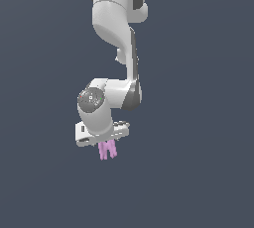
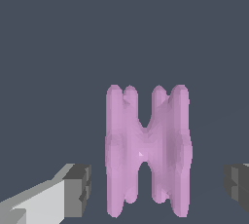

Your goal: Pick up the object and move it to a goal position.

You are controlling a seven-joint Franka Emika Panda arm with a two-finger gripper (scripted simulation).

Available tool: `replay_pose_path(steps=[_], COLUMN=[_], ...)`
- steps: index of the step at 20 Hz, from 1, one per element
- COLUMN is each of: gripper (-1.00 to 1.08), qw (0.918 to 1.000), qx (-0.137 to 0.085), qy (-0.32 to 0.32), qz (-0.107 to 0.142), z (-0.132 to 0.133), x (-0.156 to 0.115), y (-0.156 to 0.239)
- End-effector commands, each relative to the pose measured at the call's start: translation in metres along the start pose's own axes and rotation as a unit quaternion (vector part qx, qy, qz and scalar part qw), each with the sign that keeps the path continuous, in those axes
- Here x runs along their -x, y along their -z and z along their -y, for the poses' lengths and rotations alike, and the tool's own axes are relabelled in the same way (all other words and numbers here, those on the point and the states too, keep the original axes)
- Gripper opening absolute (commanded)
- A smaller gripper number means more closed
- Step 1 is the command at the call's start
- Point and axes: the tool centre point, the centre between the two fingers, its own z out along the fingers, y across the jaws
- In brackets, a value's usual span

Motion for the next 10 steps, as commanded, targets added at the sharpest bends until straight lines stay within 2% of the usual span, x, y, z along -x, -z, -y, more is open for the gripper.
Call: replay_pose_path(steps=[1, 10], gripper=[1.0, 1.0], qw=[1.0, 1.0], qx=[0.0, 0.0], qy=[0.0, 0.001], qz=[0.0, -0.001], z=[0.0, 0.0], x=[0.0, 0.0], y=[0.0, -0.037])
